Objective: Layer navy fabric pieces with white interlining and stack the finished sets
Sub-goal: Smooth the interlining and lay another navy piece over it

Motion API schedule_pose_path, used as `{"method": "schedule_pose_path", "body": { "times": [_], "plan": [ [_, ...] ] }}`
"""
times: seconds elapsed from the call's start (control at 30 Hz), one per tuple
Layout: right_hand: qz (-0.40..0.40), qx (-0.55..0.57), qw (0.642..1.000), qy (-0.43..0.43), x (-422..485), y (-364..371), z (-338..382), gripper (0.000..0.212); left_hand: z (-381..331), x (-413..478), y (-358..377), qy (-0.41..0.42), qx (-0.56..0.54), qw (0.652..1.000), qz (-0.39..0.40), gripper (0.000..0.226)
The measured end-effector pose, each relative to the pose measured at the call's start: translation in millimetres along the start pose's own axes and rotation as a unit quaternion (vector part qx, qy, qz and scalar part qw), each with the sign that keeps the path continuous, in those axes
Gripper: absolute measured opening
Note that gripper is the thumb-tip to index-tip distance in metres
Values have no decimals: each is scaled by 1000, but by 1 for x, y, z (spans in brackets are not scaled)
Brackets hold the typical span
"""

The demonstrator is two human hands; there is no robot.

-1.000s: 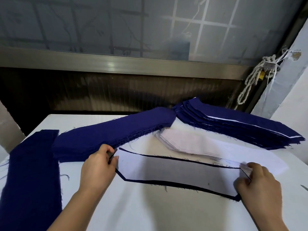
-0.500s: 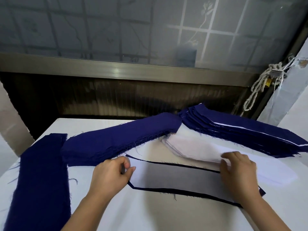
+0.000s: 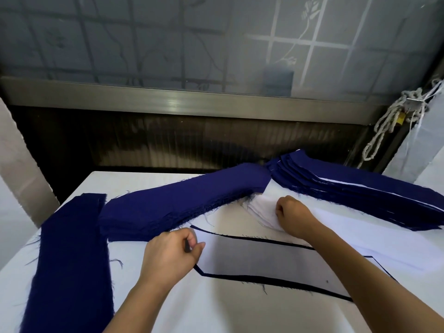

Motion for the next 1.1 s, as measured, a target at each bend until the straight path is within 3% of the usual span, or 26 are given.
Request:
{"method": "schedule_pose_path", "body": {
  "times": [0.43,0.87,1.0,1.1],
  "plan": [
    [17,141,988,60,-1,-2,-17,19,1,0,-1,-1,5,1000,-7,38],
    [3,310,942,131,-5,-1,-26,18,0,-2,0,-3,-8,1000,-5,37],
    [20,288,953,88,-7,-4,-22,6,1,-1,0,1,-3,1000,-7,36],
    [29,192,979,55,-4,-4,-15,9,1,0,1,-1,1,1000,-6,36]
  ]
}}
Point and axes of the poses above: each hand's wrist, its own x-axis towards the middle knuckle, its own y-axis out of the palm, z = x × y, the point moved 3 cm from there along x, towards the middle knuckle, and after that the axes turned 3 degrees about z, right-handed, at the moved point
